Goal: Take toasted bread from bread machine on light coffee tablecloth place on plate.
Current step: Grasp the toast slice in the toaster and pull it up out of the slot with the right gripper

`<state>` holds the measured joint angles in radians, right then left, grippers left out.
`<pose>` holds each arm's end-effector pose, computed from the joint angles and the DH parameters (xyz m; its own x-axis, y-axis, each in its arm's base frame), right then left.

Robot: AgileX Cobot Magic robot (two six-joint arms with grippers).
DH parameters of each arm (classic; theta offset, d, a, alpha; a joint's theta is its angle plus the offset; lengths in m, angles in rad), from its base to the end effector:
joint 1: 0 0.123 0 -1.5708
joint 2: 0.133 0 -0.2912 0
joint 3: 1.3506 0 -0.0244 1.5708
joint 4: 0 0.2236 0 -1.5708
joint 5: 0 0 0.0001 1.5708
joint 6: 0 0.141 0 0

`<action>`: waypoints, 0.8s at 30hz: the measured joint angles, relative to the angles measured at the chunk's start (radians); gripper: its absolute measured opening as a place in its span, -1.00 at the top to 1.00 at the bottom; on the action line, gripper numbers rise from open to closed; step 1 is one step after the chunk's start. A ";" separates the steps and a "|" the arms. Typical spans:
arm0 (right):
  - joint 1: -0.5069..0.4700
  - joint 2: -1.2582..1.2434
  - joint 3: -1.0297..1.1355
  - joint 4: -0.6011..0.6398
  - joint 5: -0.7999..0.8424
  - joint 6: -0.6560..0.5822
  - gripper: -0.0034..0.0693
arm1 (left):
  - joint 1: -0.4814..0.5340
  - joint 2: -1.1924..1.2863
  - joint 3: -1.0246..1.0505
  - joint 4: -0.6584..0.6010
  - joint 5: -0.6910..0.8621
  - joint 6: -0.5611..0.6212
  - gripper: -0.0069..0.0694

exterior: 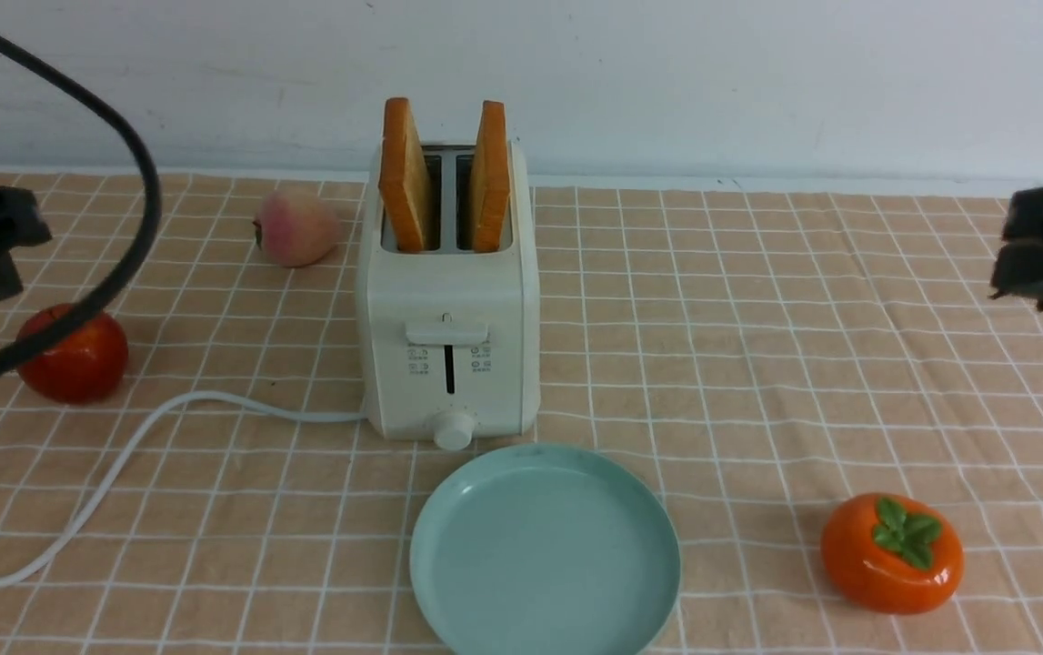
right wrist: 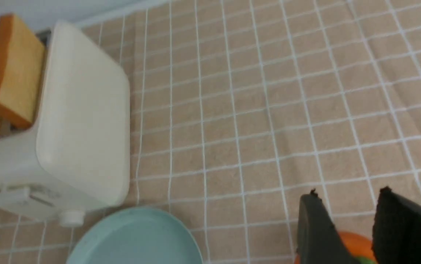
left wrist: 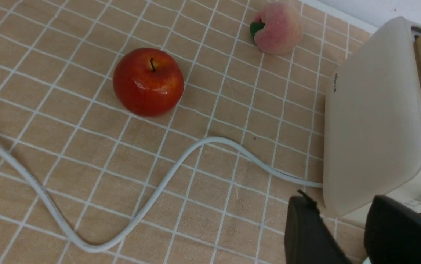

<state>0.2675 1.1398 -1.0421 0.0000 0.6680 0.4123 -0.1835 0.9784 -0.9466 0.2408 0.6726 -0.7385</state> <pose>0.2392 0.0656 0.3348 -0.6605 0.2345 -0.7133 0.0004 0.9501 0.3120 0.2079 -0.0173 0.3416 -0.5071 -0.4305 -0.7467 -0.2395 0.9026 -0.3577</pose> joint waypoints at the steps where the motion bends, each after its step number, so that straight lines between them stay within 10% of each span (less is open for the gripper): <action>1: 0.002 0.004 0.000 0.006 0.003 -0.004 0.25 | 0.000 0.000 0.000 -0.001 0.001 0.000 0.19; 24: 0.081 0.352 -0.364 0.371 0.141 -0.457 0.22 | 0.000 0.034 0.000 -0.091 0.122 0.000 0.19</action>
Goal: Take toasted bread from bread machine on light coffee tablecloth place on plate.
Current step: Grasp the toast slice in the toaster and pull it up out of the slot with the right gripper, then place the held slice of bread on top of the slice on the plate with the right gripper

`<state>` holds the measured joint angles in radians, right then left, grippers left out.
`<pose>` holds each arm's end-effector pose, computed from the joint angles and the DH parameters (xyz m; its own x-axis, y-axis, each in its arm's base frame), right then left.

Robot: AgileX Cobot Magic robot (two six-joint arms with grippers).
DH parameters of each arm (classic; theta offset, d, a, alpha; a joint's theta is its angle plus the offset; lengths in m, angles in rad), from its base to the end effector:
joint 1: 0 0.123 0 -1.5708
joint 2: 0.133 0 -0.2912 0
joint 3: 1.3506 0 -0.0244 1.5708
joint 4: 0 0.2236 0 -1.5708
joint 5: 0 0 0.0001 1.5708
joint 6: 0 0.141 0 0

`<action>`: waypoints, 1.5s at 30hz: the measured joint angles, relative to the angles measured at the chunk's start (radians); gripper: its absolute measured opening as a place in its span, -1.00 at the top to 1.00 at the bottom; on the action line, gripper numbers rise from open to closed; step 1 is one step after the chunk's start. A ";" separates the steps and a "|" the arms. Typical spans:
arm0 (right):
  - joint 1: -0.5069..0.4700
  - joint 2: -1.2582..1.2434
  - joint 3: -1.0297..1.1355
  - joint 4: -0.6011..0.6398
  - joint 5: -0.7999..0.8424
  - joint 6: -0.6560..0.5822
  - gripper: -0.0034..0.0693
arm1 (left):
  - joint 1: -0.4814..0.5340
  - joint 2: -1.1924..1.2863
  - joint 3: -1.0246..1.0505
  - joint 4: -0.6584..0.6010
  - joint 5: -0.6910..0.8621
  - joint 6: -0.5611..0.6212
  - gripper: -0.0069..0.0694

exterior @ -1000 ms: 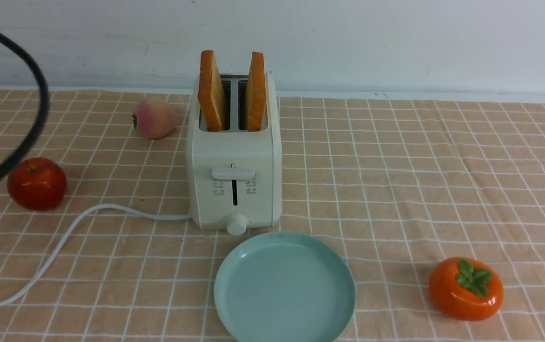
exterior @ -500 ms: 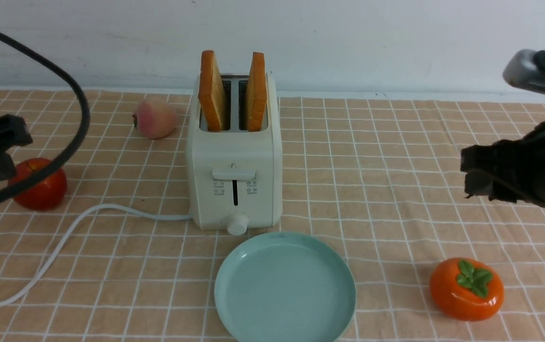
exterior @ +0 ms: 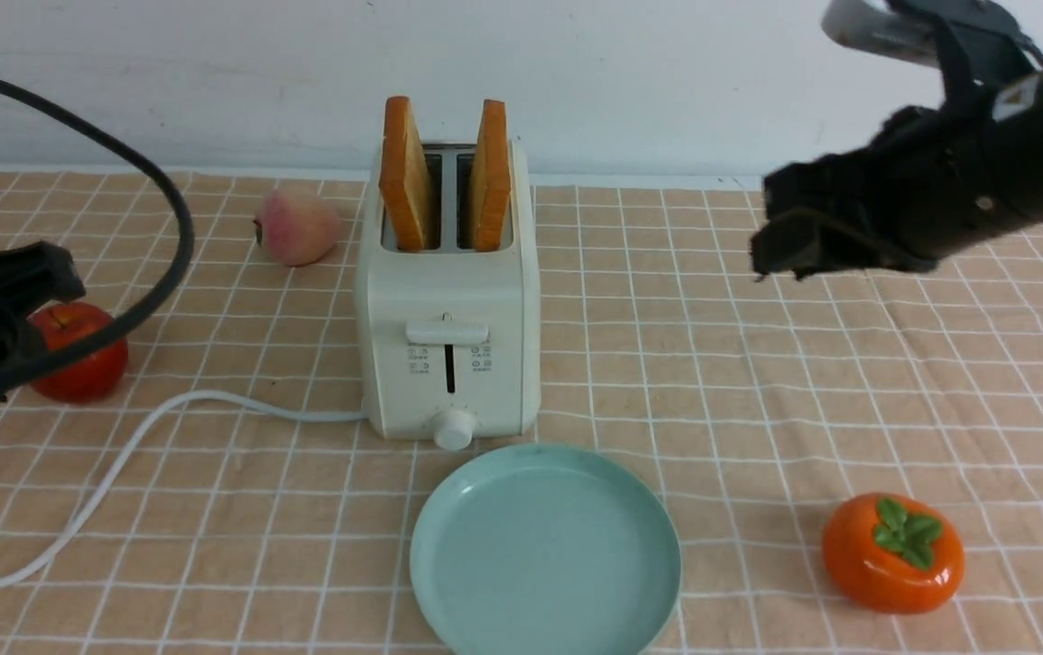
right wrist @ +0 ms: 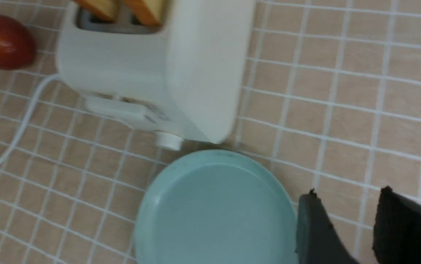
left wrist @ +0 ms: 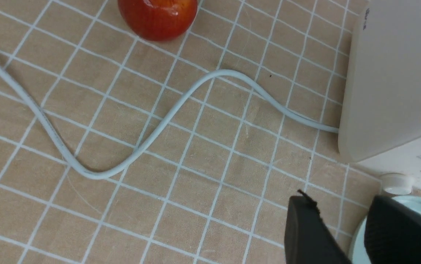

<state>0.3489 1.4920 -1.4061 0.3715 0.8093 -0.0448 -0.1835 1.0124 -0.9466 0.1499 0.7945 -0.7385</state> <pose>0.3037 0.1499 0.3434 -0.7500 -0.0510 -0.6595 -0.3529 0.8741 0.3338 0.2030 -0.0224 0.3200 -0.6131 -0.4845 -0.6240 -0.3184 0.8744 -0.3661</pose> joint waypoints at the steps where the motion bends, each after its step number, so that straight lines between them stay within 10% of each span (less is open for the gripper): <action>1: 0.041 0.051 -0.058 0.014 0.001 -0.010 0.18 | 0.000 0.000 0.000 0.000 0.009 0.000 0.19; 10: 0.145 0.358 -0.473 -0.022 -0.010 0.037 -0.35 | 0.000 0.000 0.000 -0.012 0.038 0.000 0.19; 20: 0.145 0.673 -0.729 -0.008 -0.144 0.062 -0.42 | 0.000 0.000 0.000 -0.022 0.037 0.000 0.20; 28: 0.145 0.680 -0.734 0.006 -0.189 0.065 0.66 | 0.000 0.001 0.000 -0.023 0.054 0.000 0.20; 39: 0.117 0.333 -0.746 -0.010 -0.085 0.065 0.62 | 0.000 0.001 0.000 -0.024 0.057 0.000 0.20; 45: 0.115 0.233 -0.648 0.005 0.263 0.056 0.62 | 0.000 0.001 0.000 -0.042 0.057 0.000 0.20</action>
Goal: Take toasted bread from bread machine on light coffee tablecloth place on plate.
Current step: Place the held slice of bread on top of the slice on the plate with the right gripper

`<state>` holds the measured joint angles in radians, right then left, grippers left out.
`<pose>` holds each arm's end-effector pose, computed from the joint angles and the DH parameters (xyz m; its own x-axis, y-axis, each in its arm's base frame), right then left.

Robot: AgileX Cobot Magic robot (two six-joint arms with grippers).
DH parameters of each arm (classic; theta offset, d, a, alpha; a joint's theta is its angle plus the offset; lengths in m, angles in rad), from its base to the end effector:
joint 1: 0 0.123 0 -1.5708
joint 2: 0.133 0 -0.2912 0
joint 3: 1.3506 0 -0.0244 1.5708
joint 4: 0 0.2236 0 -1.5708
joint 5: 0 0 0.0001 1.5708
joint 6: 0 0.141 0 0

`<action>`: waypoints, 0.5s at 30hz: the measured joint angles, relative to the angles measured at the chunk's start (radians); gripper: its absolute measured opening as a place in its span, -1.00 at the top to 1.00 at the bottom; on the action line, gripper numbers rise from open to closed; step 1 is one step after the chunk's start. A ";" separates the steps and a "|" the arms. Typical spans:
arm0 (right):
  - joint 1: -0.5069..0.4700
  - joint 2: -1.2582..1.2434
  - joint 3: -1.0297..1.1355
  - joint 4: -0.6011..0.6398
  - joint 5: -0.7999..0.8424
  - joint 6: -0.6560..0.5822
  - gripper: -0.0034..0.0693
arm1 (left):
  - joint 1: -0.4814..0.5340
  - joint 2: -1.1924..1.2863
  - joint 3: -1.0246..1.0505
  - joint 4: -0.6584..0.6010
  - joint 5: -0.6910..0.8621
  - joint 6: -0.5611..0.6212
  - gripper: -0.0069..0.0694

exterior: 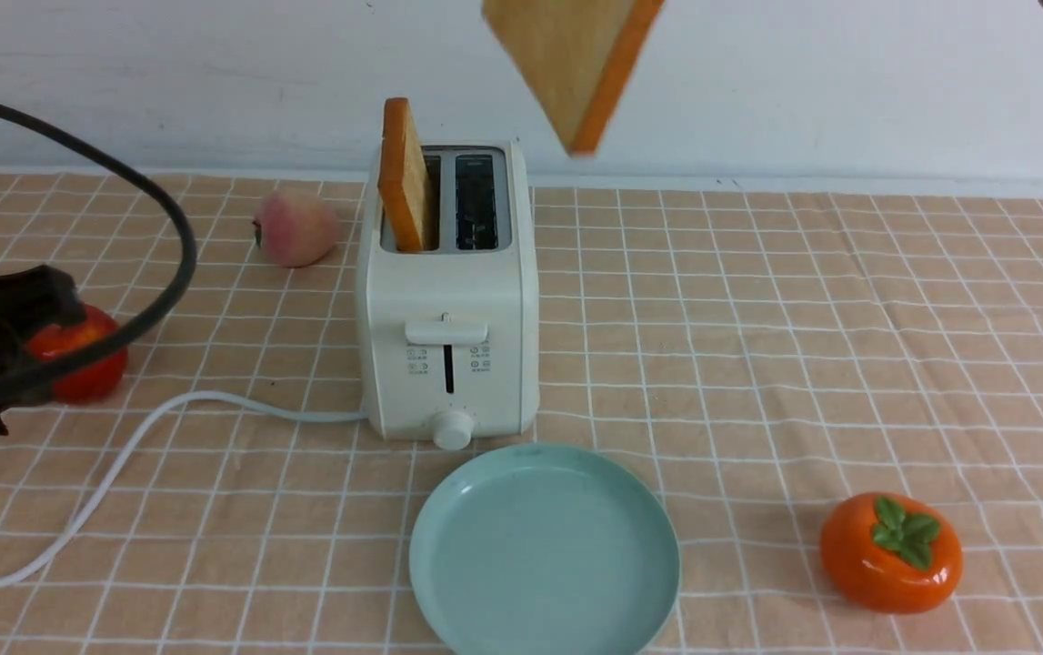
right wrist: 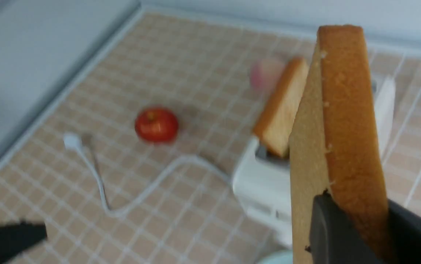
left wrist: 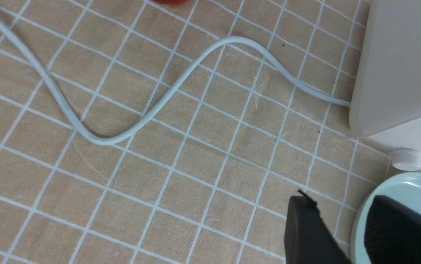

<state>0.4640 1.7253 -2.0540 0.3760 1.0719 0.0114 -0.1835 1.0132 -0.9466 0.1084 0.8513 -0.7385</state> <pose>0.3243 0.2132 0.4367 -0.6424 -0.1132 -0.7580 -0.5416 0.7667 0.3446 0.1969 -0.0249 0.3138 -0.6479 -0.5068 -0.5686 -0.3475 0.8610 -0.3714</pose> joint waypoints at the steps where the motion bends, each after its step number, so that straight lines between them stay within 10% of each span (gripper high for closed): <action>1: 0.000 0.001 0.056 0.015 0.022 -0.011 0.62 | 0.000 0.000 0.000 -0.002 0.000 0.000 0.20; 15: 0.030 0.046 0.736 0.692 -0.181 -0.559 0.62 | 0.000 0.000 0.000 -0.036 0.007 0.000 0.20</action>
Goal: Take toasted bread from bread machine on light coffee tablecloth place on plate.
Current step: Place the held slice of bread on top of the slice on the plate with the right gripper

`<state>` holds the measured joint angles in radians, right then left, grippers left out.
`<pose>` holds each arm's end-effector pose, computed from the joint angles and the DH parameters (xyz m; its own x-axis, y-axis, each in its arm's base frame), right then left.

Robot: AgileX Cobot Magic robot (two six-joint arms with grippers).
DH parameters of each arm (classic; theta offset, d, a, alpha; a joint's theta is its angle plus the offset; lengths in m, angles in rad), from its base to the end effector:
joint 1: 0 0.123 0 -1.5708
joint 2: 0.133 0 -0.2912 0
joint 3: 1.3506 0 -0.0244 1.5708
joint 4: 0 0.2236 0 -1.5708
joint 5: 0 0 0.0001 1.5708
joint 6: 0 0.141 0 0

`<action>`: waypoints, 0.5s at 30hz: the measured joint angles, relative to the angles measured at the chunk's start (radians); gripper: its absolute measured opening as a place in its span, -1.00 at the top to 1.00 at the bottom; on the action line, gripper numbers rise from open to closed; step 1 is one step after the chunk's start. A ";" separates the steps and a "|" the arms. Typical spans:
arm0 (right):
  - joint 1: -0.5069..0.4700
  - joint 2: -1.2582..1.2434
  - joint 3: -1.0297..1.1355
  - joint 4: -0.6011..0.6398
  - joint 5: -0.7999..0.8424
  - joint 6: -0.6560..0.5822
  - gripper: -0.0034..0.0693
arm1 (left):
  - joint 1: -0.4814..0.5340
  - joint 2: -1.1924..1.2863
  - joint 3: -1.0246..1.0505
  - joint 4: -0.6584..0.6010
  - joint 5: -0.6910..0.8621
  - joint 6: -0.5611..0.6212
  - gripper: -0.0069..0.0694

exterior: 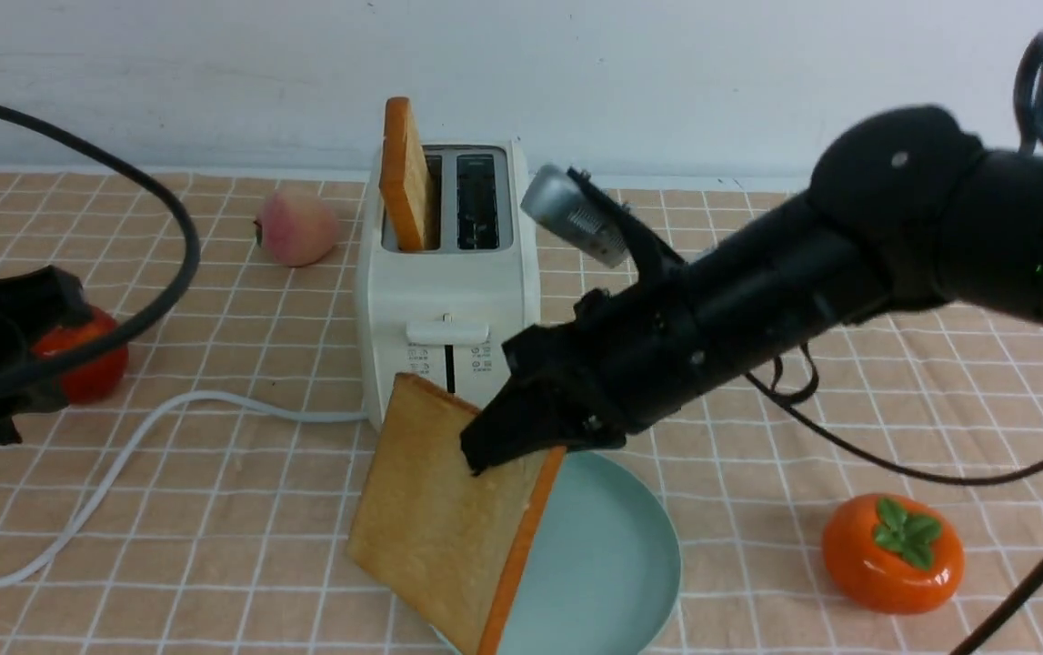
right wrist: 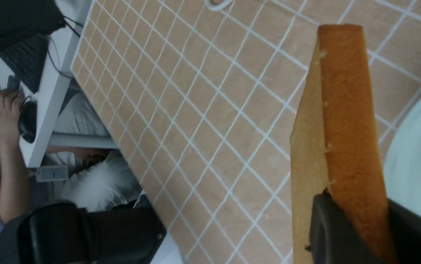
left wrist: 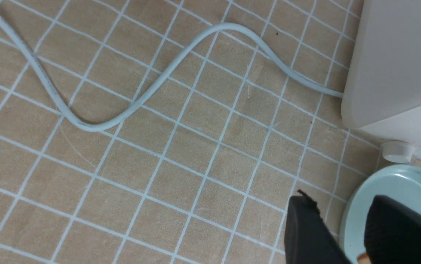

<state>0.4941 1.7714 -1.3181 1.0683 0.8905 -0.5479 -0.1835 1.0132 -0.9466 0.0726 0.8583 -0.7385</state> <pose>0.2861 0.2633 0.2598 -0.8751 -0.2218 -0.4302 -0.4780 0.5357 0.6961 0.1955 -0.0284 0.3128 -0.6554 -0.5256 -0.5424 -0.3526 0.8480 -0.3957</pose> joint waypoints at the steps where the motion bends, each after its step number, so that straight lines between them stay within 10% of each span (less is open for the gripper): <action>1: 0.000 0.004 0.010 0.002 -0.014 -0.008 0.62 | 0.000 0.000 0.000 -0.001 0.000 0.000 0.20; 9: 0.000 0.037 0.096 -0.112 -0.162 0.030 0.41 | 0.000 0.000 0.000 -0.006 0.028 0.000 0.20; 15: -0.001 0.010 0.096 -0.379 -0.163 0.195 -0.44 | 0.000 0.000 0.000 -0.006 0.039 0.000 0.20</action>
<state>0.4932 1.7817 -1.2220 0.6895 0.7275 -0.3534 -0.1835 1.0132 -0.9466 0.0665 0.8976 -0.7385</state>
